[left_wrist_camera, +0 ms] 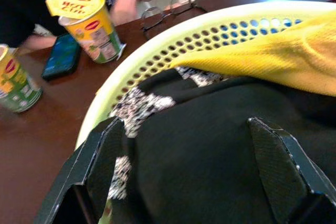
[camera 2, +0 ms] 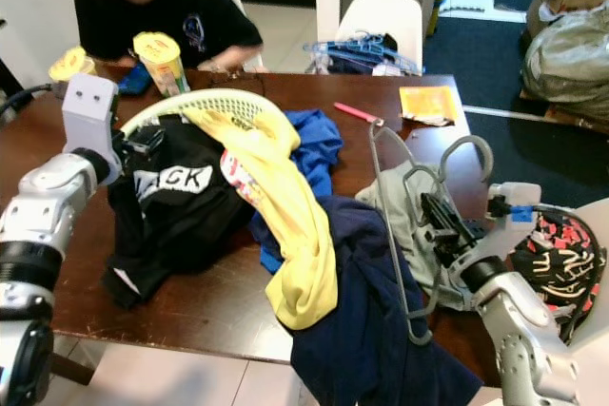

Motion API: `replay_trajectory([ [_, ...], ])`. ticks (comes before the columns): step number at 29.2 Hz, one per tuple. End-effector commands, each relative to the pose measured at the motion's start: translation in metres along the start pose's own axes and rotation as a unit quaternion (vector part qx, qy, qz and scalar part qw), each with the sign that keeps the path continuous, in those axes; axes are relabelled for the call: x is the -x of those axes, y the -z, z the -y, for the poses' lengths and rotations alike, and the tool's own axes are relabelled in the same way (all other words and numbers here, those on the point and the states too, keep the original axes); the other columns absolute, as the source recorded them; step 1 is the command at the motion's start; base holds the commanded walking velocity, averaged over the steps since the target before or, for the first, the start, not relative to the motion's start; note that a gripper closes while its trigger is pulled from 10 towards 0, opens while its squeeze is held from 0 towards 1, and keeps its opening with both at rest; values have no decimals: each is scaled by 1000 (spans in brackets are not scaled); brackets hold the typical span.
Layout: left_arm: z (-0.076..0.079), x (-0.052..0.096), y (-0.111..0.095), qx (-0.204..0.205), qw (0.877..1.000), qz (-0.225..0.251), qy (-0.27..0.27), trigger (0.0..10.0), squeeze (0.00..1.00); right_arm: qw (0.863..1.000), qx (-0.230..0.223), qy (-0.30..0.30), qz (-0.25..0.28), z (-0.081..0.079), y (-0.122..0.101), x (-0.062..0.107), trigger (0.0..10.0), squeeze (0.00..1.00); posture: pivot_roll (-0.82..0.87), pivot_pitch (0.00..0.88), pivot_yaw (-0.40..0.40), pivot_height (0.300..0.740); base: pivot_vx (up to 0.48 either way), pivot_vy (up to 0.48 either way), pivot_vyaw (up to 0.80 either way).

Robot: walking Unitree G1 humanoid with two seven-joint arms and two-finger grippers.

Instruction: Hang hanger

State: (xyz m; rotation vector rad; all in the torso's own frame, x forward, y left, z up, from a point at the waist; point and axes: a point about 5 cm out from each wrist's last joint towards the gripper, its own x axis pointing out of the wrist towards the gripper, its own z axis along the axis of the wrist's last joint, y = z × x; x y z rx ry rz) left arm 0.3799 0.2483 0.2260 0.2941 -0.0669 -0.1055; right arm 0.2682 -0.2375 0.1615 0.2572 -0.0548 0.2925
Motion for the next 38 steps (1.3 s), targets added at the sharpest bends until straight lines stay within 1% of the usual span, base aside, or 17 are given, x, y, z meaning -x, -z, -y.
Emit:
replay_trajectory([
  [1, -1, 0, -3, -25, 999, 9, 20, 10000, 0, 1000, -5, 5, -19, 1, 5, 5, 10000, 0, -99, 209, 37, 740, 0, 0, 0],
  [2, -1, 0, -3, -25, 999, 9, 20, 10000, 0, 1000, -5, 5, -19, 1, 5, 5, 10000, 0, -99, 209, 37, 740, 0, 0, 0],
  [3, 3, -3, -12, -24, 998, 35, 38, 10000, 0, 1000, -7, 7, -20, 2, 3, 8, 10000, 0, -91, 228, 29, 740, 0, 0, 0],
  [4, 3, -3, -12, -24, 998, 35, 38, 10000, 0, 1000, -7, 7, -20, 2, 3, 8, 10000, 0, -91, 228, 29, 740, 0, 0, 0],
  [5, 7, -6, -21, -14, 997, 59, 51, 10000, 0, 1000, -7, 9, -21, 2, 2, 9, 10000, 0, -96, 221, 26, 740, 0, 0, 0],
  [6, 7, -6, -21, -14, 997, 59, 51, 10000, 0, 1000, -7, 9, -21, 2, 2, 9, 10000, 0, -96, 221, 26, 740, 0, 0, 0],
  [8, 13, -11, -41, 6, 992, 108, 70, 10000, 0, 1000, -8, 10, -25, 3, 0, 11, 10000, 0, -111, 233, 30, 740, 0, 0, 0],
  [9, 16, -13, -49, 5, 989, 128, 79, 10000, 0, 1000, -8, 10, -28, 2, -1, 12, 10000, 0, -108, 227, 18, 740, 0, 0, 0],
  [11, 16, -13, -49, 5, 989, 128, 79, 10000, 0, 1000, -8, 10, -28, 2, -1, 12, 10000, 0, -108, 227, 18, 740, 0, 0, 0],
  [15, 24, -15, -65, -4, 981, 165, 102, 10000, 0, 999, -11, 10, -35, 1, -1, 14, 10000, 0, -110, 231, 11, 740, 0, 0, 0],
  [17, 25, -16, -66, -4, 980, 170, 106, 10000, 0, 999, -11, 11, -37, 1, -1, 15, 10000, 0, -110, 231, 11, 740, 0, 0, 0],
  [20, 28, -18, -58, -12, 982, 157, 108, 10000, 0, 999, -12, 12, -40, 2, -2, 20, 10000, 0, -125, 233, 13, 740, 0, 0, 0],
  [23, 30, -19, -56, -11, 981, 157, 113, 10000, 0, 999, -12, 13, -41, 2, -2, 21, 10000, 0, -134, 235, 14, 740, 0, 0, 0],
  [24, 35, -23, -59, -10, 979, 160, 124, 10000, 0, 999, -9, 14, -44, 3, -5, 26, 10000, 0, -148, 246, 8, 740, 0, 0, 0],
  [28, 36, -25, -60, -10, 979, 160, 126, 10000, 0, 999, -8, 15, -46, 3, -6, 28, 10000, 0, -151, 247, 7, 740, 0, 0, 0],
  [33, 41, -31, -65, -16, 978, 155, 137, 10000, 0, 999, -3, 19, -50, 5, -12, 37, 10000, 0, -182, 260, 11, 740, 0, 0, 0],
  [38, 42, -33, -67, -19, 978, 153, 140, 10000, 0, 999, -1, 21, -51, 4, -15, 41, 10000, 0, -188, 266, 12, 740, 0, 0, 0],
])
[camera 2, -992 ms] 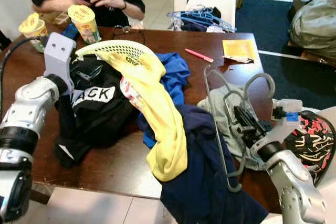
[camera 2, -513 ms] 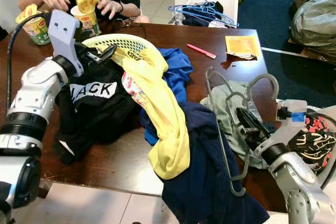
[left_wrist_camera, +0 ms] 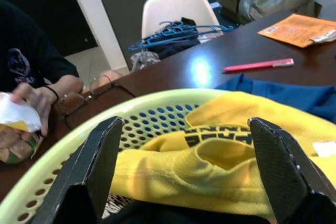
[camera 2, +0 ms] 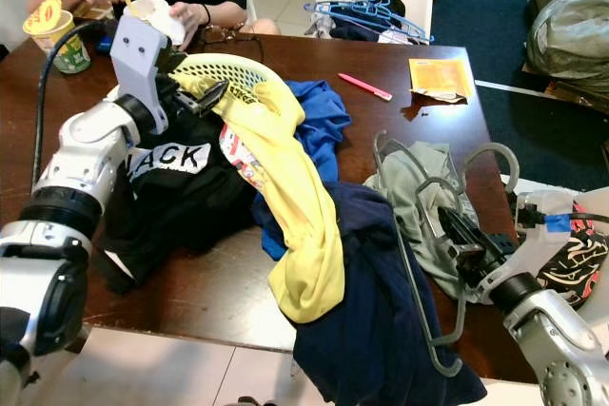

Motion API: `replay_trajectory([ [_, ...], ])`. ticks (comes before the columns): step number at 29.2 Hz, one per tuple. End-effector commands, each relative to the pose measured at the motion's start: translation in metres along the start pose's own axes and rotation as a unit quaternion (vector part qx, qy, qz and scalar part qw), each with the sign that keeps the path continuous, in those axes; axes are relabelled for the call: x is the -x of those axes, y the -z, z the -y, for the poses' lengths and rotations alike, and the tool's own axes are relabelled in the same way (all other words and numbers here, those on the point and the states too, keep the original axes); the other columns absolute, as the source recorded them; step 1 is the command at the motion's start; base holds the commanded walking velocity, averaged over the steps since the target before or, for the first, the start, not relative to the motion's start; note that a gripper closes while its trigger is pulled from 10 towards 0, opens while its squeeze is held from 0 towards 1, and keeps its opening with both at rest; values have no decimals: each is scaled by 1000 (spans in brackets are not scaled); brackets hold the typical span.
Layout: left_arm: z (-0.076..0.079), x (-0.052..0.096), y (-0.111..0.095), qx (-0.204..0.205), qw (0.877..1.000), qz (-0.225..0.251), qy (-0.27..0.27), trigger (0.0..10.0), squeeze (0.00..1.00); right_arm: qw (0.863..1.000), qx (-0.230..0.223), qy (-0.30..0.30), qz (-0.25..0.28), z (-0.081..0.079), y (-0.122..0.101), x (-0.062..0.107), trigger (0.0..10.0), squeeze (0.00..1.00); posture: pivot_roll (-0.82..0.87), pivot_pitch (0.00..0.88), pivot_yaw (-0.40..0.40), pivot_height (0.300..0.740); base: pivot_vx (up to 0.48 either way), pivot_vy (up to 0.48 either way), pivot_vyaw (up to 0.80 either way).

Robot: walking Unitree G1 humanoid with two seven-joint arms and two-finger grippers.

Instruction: Hang hanger

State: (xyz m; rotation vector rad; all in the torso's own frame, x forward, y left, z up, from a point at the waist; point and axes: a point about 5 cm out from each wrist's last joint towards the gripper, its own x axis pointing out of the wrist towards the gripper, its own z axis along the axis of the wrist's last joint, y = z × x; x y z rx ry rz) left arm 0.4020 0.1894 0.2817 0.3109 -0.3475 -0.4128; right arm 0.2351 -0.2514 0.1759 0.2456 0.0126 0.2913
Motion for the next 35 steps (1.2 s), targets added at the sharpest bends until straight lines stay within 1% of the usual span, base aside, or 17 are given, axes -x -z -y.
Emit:
replay_trajectory([
  [1, 4, -4, 1, -3, 1000, -8, 12, 10000, 0, 1000, -2, 16, -17, 4, 3, 8, 10000, 0, -188, 266, 12, 740, 0, 0, 0],
  [2, 5, -4, 3, -3, 1000, -16, 10, 0, 0, 1000, -2, 16, -18, 4, 2, 8, 10000, 0, -192, 271, 13, 740, 0, 0, 0],
  [6, 8, -3, 7, 0, 1000, -24, 20, 0, 0, 1000, -1, 16, -19, 3, 2, 8, 10000, 0, -195, 277, 18, 740, 0, 0, 0],
  [9, 17, -1, 19, 1, 998, -41, 36, 0, 0, 1000, -1, 16, -23, 1, 4, 8, 10000, 0, -190, 256, 10, 740, 0, 0, 0],
  [15, 20, 0, 23, 0, 998, -47, 40, 0, 0, 1000, -2, 15, -24, 1, 5, 7, 10000, 0, -189, 259, 19, 740, 0, 0, 0],
  [16, 21, 0, 24, -3, 998, -47, 40, 0, 0, 1000, -4, 14, -26, -1, 7, 7, 10000, 0, -189, 241, 23, 740, 0, 0, 0],
  [19, 19, -1, 21, -7, 998, -40, 38, 0, 0, 1000, -7, 13, -25, -2, 9, 5, 10000, 0, -186, 225, 30, 740, 0, 0, 0],
  [20, 17, -2, 15, -12, 999, -30, 36, 0, 0, 1000, -10, 13, -24, -3, 11, 4, 10000, 0, -185, 208, 37, 740, 0, 0, 0],
  [25, 14, -5, 6, -17, 999, -14, 29, 0, 0, 1000, -14, 14, -21, -4, 14, 1, 10000, 0, -177, 196, 45, 740, 0, 0, 0],
  [26, 9, -8, -3, -21, 1000, 4, 20, 0, 0, 1000, -15, 14, -19, -3, 16, -1, 10000, 0, -173, 173, 48, 740, 0, 0, 0],
  [27, 9, -8, -3, -21, 1000, 4, 20, 0, 0, 1000, -15, 14, -19, -3, 16, -1, 10000, 0, -173, 173, 48, 740, 0, 0, 0],
  [28, 5, -12, -19, -23, 999, 33, 15, 0, 0, 1000, -18, 14, -19, -3, 18, -4, 10000, 0, -160, 151, 53, 740, 0, 0, 0],
  [30, 5, -12, -19, -23, 999, 33, 15, 0, 0, 1000, -18, 14, -19, -3, 18, -4, 10000, 0, -160, 151, 53, 740, 0, 0, 0],
  [31, 3, -16, -39, -28, 997, 68, 18, 0, 0, 1000, -21, 14, -17, -3, 21, -8, 10000, 0, -152, 132, 58, 740, 0, 0, 0],
  [32, 4, -20, -66, -25, 992, 118, 32, 0, 0, 999, -27, 14, -12, -3, 24, -12, 10000, 0, -143, 105, 71, 740, 0, 0, 0],
  [33, 4, -20, -66, -25, 992, 118, 32, 0, 0, 999, -27, 14, -12, -3, 24, -12, 10000, 0, -143, 105, 71, 740, 0, 0, 0],
  [35, 10, -21, -98, -21, 981, 181, 60, 0, 0, 999, -34, 15, -6, -5, 29, -20, 10000, 0, -132, 70, 87, 740, 0, 0, 0],
])
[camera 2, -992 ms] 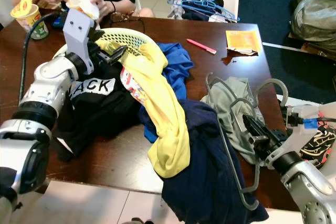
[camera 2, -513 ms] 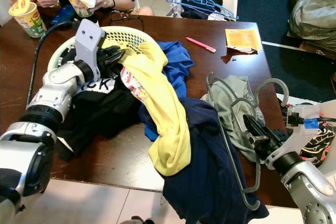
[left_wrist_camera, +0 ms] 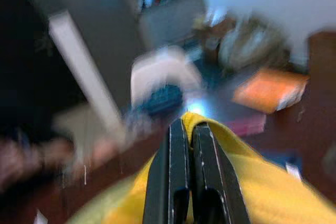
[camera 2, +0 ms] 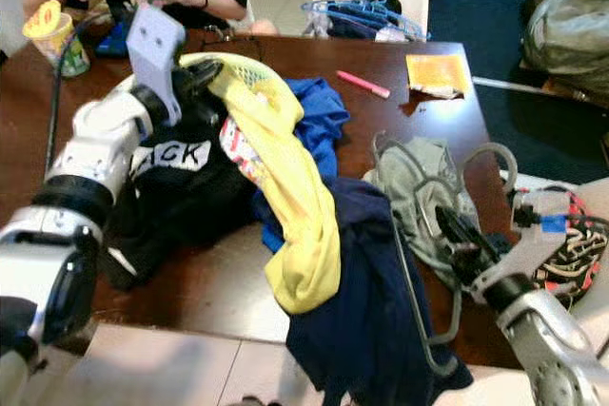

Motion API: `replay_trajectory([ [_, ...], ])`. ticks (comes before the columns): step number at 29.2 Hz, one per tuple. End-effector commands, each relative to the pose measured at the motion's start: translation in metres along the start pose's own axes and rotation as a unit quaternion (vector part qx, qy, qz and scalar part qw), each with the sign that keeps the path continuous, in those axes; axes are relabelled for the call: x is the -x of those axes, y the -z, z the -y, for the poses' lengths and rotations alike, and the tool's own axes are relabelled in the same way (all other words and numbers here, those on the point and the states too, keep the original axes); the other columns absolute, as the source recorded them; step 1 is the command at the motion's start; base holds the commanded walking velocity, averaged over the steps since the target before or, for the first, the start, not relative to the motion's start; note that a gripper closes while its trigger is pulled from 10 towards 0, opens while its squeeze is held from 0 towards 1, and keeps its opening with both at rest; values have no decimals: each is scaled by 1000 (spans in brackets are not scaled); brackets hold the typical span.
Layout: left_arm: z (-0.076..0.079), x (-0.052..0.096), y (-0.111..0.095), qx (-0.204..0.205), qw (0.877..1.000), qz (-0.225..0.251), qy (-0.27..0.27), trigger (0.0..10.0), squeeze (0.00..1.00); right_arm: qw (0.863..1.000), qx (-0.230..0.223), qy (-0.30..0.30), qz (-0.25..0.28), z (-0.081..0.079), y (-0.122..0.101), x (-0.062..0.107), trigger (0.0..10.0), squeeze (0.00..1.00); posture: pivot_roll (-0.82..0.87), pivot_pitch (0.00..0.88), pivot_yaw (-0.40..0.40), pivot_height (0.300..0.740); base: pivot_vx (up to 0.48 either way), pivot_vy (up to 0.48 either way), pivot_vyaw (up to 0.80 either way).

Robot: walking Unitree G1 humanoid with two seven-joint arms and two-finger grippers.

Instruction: Hang hanger

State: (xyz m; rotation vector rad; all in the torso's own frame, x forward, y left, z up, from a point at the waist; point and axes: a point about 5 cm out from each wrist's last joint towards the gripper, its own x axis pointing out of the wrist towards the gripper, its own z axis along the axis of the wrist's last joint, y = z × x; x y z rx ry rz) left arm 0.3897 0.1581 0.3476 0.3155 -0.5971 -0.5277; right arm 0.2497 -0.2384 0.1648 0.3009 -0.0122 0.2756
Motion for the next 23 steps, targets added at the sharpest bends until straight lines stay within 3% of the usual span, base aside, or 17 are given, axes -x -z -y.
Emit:
replay_trajectory([
  [1, 1, -8, -26, 0, 998, 54, 18, 0, 0, 1000, -8, 10, -22, 1, 16, -1, 10000, 0, -132, 70, 87, 740, 0, 0, 0],
  [3, 16, -10, -54, -8, 993, 106, 57, 0, 0, 1000, -17, 12, -14, 0, 21, -9, 10000, 0, -115, 32, 101, 740, 0, 0, 0],
  [9, 31, -7, -75, -23, 986, 134, 92, 0, 0, 999, -30, 13, -4, 0, 27, -16, 10000, 0, -97, 14, 112, 740, 0, 0, 0],
  [14, 29, -6, -81, -40, 986, 134, 92, 0, 0, 999, -37, 12, 2, -1, 29, -22, 10000, 0, -61, 0, 120, 740, 0, 0, 0],
  [16, 22, -4, -93, -54, 985, 143, 77, 0, 0, 999, -43, 9, 8, -2, 30, -27, 10000, 0, -49, 0, 123, 740, 0, 0, 0],
  [18, 1, 2, -124, -65, 981, 181, 23, 0, 0, 999, -51, 5, 17, -4, 33, -38, 10000, 0, -34, 0, 125, 740, 0, 0, 0],
  [20, 1, 2, -124, -65, 981, 181, 23, 0, 0, 999, -51, 5, 17, -4, 33, -38, 10000, 0, -34, 0, 125, 740, 0, 0, 0],
  [21, -19, 11, -152, -66, 973, 218, -21, 0, 0, 998, -52, 3, 22, -4, 36, -43, 10000, 0, -28, 0, 126, 740, 0, 0, 0],
  [23, -26, 14, -161, -68, 971, 228, -36, 0, 0, 998, -52, 3, 24, -4, 37, -45, 10000, 0, -26, 0, 128, 740, 0, 0, 0],
])
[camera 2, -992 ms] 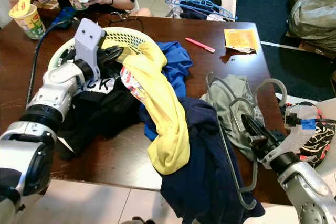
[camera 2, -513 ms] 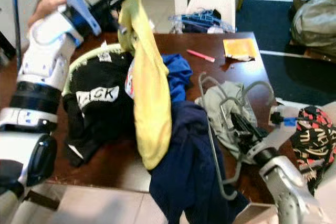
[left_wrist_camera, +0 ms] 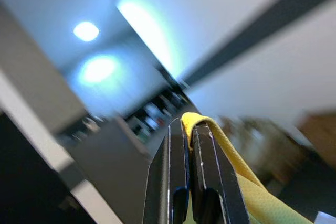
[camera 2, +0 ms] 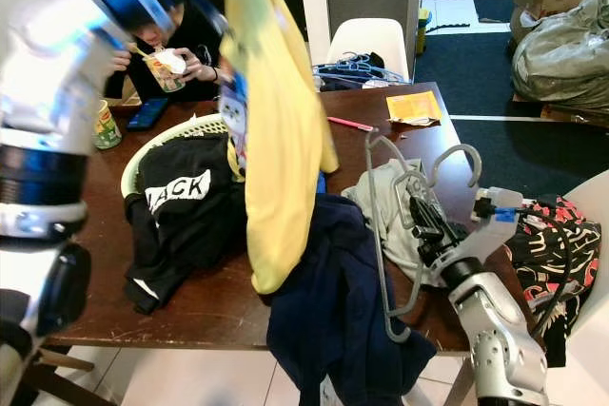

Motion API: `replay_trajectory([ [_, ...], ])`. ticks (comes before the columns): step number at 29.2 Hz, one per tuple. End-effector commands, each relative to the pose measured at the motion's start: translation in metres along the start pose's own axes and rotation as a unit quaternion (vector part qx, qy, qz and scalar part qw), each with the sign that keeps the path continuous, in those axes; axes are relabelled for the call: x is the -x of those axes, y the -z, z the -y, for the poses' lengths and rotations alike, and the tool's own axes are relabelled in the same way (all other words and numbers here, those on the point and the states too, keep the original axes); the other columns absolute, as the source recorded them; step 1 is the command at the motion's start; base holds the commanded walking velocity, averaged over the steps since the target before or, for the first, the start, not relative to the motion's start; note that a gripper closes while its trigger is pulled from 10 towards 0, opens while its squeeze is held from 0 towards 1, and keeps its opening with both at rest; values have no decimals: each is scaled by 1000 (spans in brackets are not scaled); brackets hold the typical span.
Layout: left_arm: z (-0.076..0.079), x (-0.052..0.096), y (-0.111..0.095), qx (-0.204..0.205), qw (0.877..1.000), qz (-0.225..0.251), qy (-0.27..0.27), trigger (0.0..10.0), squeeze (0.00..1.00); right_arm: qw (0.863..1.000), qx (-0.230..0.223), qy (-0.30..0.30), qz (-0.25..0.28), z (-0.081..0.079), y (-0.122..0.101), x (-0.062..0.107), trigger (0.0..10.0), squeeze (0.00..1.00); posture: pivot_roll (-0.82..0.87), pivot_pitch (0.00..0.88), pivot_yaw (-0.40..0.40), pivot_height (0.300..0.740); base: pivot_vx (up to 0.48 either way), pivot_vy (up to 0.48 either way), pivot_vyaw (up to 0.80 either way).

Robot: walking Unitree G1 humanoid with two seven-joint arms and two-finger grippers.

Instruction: Hang hanger

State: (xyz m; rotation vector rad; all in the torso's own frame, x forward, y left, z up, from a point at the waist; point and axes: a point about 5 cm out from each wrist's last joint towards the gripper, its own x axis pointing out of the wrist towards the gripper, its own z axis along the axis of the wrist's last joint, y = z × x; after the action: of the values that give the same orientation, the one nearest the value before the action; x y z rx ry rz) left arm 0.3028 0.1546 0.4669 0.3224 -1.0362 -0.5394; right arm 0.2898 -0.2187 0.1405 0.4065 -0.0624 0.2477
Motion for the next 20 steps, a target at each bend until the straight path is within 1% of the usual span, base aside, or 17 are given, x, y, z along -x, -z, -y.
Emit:
replay_trajectory([
  [1, -17, 3, -20, -12, 999, 25, -33, 0, 0, 1000, -3, -6, -8, -3, 10, -3, 10000, 0, -26, 0, 128, 740, 0, 0, 0],
  [2, -17, 3, -20, -12, 999, 25, -33, 0, 0, 1000, -3, -6, -8, -3, 10, -3, 10000, 0, -26, 0, 128, 740, 0, 0, 0],
  [4, -31, 0, -28, -40, 998, 20, -42, 0, 0, 1000, -3, -4, -2, -2, 12, -6, 10000, 0, -19, 0, 137, 740, 0, 0, 0],
  [5, -31, 0, -28, -40, 998, 20, -42, 0, 0, 1000, -3, -4, -2, -2, 12, -6, 10000, 0, -19, 0, 137, 740, 0, 0, 0],
  [7, -41, -4, -33, -58, 997, 20, -47, 0, 0, 1000, -4, -3, 2, -3, 14, -8, 10000, 0, -14, 0, 147, 740, 0, 0, 0],
  [8, -41, -4, -33, -58, 997, 20, -47, 0, 0, 1000, -4, -3, 2, -3, 14, -8, 10000, 0, -14, 0, 147, 740, 0, 0, 0],
  [9, -50, -12, -44, -47, 997, 37, -54, 0, 0, 1000, -6, -3, 5, -3, 16, -9, 10000, 0, -13, 0, 155, 740, 0, 0, 0],
  [11, -52, -16, -49, -36, 997, 47, -56, 0, 0, 1000, -6, -4, 7, -3, 16, -10, 10000, 0, -13, 0, 155, 740, 0, 0, 0],
  [12, -46, -20, -49, -3, 997, 57, -45, 0, 0, 1000, -6, -3, 9, -3, 17, -10, 10000, 0, -13, 0, 159, 740, 0, 0, 0],
  [13, -46, -20, -49, -3, 997, 57, -45, 0, 0, 1000, -6, -3, 9, -3, 17, -10, 10000, 0, -13, 0, 159, 740, 0, 0, 0],
  [14, -38, -21, -44, 26, 997, 56, -36, 0, 0, 1000, -6, -3, 10, -3, 17, -10, 10000, 0, -13, 0, 159, 740, 0, 0, 0],
  [15, -23, -19, -29, 58, 997, 38, -23, 0, 0, 1000, -6, -2, 12, -3, 17, -10, 10000, 0, -12, 0, 161, 740, 0, 0, 0],
  [16, -13, -16, -18, 79, 996, 25, -15, 0, 0, 1000, -6, -2, 13, -3, 17, -10, 10000, 0, -12, 0, 161, 740, 0, 0, 0],
  [17, -13, -16, -18, 79, 996, 25, -15, 0, 0, 1000, -6, -2, 13, -3, 17, -10, 10000, 0, -12, 0, 161, 740, 0, 0, 0],
  [18, -4, -12, -7, 99, 995, 9, -12, 0, 0, 1000, -6, -2, 14, -3, 16, -10, 10000, 0, -13, 0, 158, 740, 0, 0, 0],
  [19, -4, -12, -7, 99, 995, 9, -12, 0, 0, 1000, -6, -2, 14, -3, 16, -10, 10000, 0, -13, 0, 158, 740, 0, 0, 0],
  [20, 13, -4, 10, 120, 993, -17, -2, 0, 0, 1000, -5, -2, 15, -3, 16, -9, 10000, 0, -16, 0, 154, 740, 0, 0, 0],
])
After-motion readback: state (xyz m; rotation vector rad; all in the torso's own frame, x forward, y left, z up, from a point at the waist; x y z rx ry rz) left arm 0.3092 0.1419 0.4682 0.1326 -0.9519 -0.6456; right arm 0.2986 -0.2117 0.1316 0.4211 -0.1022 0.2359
